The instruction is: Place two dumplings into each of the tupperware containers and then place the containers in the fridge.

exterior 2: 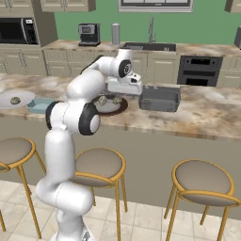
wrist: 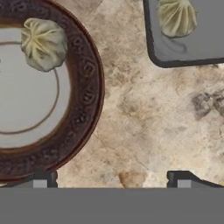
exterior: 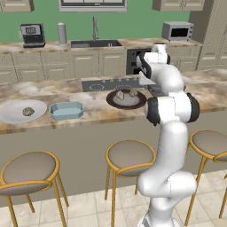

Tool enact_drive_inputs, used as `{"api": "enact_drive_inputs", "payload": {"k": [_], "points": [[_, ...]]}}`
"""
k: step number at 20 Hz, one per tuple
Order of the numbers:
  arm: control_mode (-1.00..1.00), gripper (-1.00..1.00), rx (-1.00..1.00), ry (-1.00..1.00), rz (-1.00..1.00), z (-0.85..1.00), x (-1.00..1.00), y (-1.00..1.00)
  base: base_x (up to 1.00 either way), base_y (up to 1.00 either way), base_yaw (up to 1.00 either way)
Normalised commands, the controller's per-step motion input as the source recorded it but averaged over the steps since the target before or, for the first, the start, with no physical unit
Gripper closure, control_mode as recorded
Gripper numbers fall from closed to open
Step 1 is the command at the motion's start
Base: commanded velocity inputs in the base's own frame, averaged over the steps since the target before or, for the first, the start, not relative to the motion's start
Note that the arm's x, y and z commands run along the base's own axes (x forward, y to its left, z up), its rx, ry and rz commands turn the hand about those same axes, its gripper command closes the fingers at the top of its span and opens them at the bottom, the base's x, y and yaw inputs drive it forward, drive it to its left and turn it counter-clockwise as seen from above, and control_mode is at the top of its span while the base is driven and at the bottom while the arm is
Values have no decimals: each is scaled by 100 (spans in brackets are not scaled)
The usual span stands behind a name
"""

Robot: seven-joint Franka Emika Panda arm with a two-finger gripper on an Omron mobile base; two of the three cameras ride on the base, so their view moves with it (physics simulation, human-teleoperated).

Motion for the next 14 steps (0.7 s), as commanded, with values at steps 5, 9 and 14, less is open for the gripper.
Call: {"api": "enact_drive_inputs", "payload": {"k": [5,9,14], "points": [[-100,-100,-2,-16,0,39,-47,81,0,0,0],[-100,-100,-2,-1,0,1,-4,75,0,0,0],[-100,-100,0,0,0,0,25,51,0,0,0]]}}
